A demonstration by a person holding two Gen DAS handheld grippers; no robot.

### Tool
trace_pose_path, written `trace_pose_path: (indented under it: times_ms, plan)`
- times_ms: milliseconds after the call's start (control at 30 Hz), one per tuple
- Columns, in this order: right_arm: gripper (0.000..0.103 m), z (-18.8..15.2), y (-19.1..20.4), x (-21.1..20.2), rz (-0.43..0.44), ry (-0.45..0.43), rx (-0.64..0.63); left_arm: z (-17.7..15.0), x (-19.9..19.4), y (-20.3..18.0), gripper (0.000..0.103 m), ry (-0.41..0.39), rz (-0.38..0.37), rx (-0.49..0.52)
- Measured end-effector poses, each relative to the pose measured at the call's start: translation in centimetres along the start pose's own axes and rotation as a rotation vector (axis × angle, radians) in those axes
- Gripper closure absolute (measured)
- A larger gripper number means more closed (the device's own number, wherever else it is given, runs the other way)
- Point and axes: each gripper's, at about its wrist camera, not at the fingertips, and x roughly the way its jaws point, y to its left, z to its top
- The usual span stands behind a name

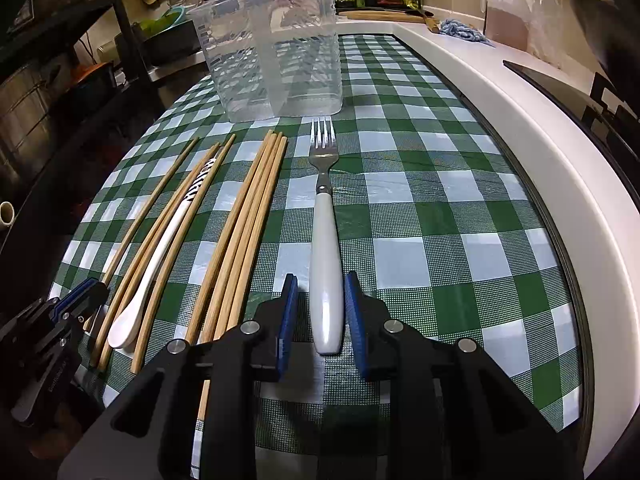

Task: Organize utensils
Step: 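Grasp the white-handled fork with the right tool while the left tool grasps a wooden chopstick, then lift and carry the fork with the right tool while the left tool carries the chopstick to the clear container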

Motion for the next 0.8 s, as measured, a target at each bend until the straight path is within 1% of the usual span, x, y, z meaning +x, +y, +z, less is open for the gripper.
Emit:
trace_pose_path:
  times_ms: [67,133,167,633,800]
  plan:
    - [0.079,0.0,0.1,0.0,-0.004,-0.001,-0.002,0.0,0.0,0.0,0.094,0.000,-0.003,-0.005]
    - [0.084,0.0,0.0,0.0,-0.012,-0.003,-0.004,0.0,0.0,-0.1,0.094,-0.001,-0.002,-0.003]
    - [0.085,0.0,0.0,0.0,-0.017,-0.003,-0.006,0.0,0.0,-0.1,0.094,-0.002,-0.001,-0.003]
    - [0.085,0.2,-0.2,0.0,0.006,0.008,0.004,0.2,0.1,0.0,0.096,0.002,0.003,-0.015]
    - [0.085,0.3,-0.2,-1.7,0.015,-0.023,0.007,1.1,-1.5,0.3,0.096,-0.047,0.004,-0.031]
